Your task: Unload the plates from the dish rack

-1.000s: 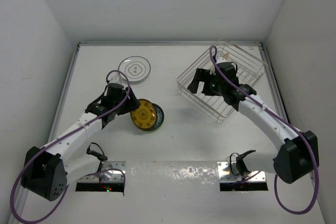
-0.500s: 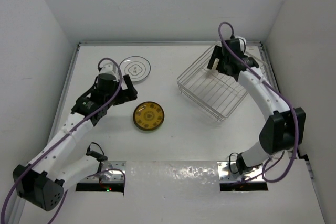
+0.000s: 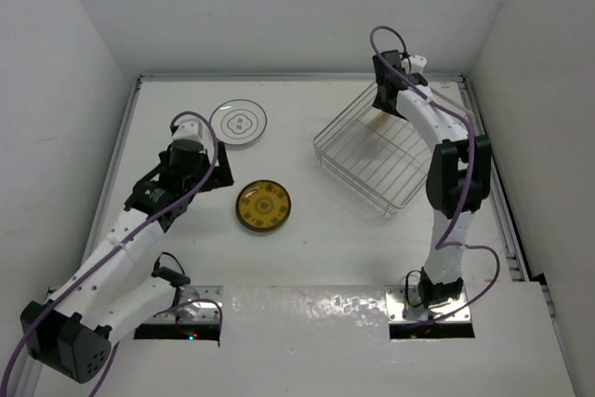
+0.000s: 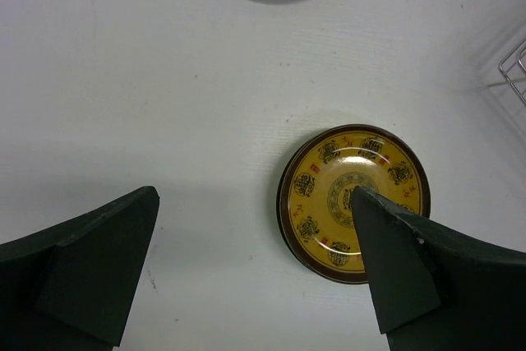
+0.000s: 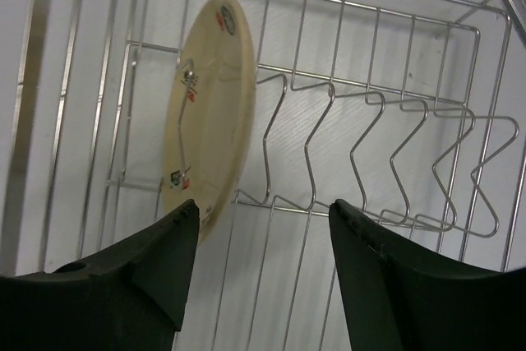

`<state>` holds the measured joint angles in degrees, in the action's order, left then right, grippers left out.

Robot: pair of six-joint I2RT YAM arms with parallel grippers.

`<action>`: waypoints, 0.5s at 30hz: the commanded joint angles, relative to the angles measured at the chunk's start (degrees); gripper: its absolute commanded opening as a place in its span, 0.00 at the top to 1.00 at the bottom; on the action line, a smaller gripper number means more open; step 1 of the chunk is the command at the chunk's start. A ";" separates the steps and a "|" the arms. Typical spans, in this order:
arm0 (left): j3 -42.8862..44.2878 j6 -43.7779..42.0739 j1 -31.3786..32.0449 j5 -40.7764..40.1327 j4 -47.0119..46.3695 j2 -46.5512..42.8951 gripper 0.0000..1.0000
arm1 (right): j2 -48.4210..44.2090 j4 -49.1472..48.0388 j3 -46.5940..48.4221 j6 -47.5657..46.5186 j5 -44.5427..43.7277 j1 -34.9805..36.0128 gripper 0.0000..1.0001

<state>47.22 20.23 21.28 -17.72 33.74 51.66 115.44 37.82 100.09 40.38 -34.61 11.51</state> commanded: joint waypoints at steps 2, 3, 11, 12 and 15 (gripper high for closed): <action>0.07 -1.42 -0.10 1.01 -1.57 -1.30 0.00 | 1.45 0.67 2.21 4.44 -5.73 0.18 0.40; -0.02 -1.51 -0.10 1.28 -1.66 -1.73 0.00 | 2.07 0.67 1.95 6.36 -6.08 0.18 0.43; -0.29 -1.77 -0.10 3.12 -2.27 -3.05 0.00 | 3.39 0.06 -1.13 23.31 -6.52 0.18 0.78; -0.29 -1.86 -0.10 3.21 -2.36 -3.23 0.00 | 3.74 0.06 -1.30 24.64 -6.44 0.09 0.81; -0.46 -1.95 -0.10 4.00 -2.62 -3.76 0.00 | 4.79 0.67 -0.69 28.87 -6.34 0.18 0.93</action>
<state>46.85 19.31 21.28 -14.96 33.61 49.25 118.37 37.56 99.46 61.76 -38.81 11.99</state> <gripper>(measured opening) 0.999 0.096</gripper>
